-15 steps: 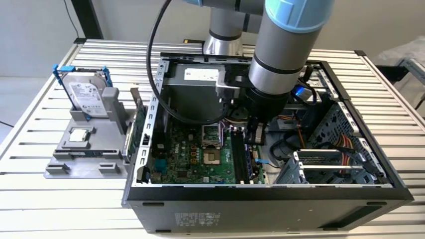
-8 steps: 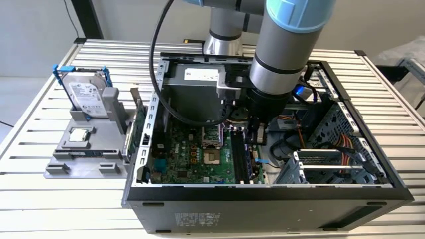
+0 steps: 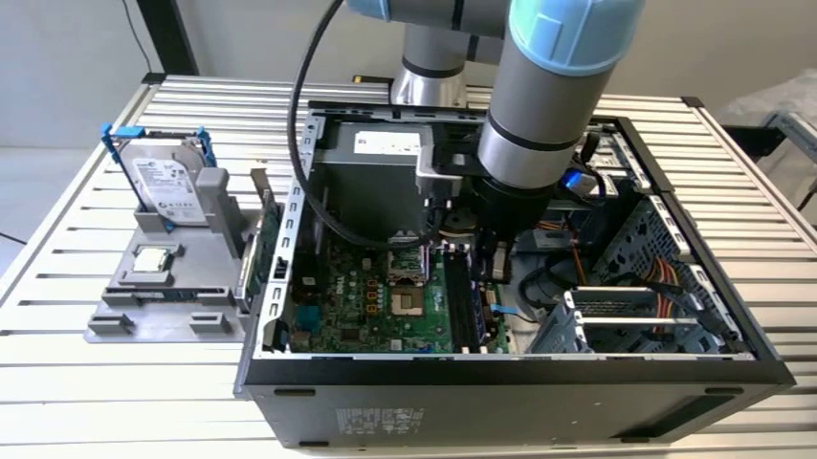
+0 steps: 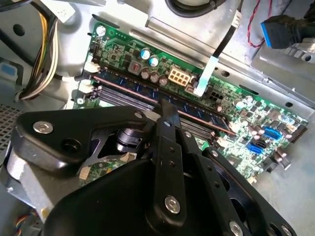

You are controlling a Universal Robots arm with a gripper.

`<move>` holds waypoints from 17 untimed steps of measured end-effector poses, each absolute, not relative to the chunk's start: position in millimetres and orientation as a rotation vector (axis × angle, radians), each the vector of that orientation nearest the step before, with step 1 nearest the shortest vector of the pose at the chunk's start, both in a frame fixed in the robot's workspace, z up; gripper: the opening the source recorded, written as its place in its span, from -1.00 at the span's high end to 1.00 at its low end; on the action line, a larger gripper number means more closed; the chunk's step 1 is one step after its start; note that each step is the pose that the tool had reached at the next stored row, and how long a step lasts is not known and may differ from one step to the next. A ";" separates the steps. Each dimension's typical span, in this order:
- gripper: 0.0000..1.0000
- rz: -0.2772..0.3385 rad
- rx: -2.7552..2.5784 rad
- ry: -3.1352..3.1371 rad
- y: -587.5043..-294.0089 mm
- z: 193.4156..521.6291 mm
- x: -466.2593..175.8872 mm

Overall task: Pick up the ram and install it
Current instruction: 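Press down the ram until it locks into place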

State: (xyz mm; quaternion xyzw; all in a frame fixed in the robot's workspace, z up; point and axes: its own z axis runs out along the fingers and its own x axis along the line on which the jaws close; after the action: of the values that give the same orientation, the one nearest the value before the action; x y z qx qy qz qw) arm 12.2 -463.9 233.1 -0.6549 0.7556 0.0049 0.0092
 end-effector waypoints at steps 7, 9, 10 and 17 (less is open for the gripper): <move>1.00 0.015 -2.046 2.361 -464.1 221.4 12.1; 1.00 0.015 -2.046 2.361 -464.1 217.6 12.1; 1.00 0.014 -2.046 2.361 -464.0 216.7 12.1; 1.00 0.017 -2.045 2.360 -463.8 240.3 12.1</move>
State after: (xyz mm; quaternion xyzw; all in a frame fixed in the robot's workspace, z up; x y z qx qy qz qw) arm 12.1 -463.8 240.3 -0.6549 0.7557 0.0054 0.0097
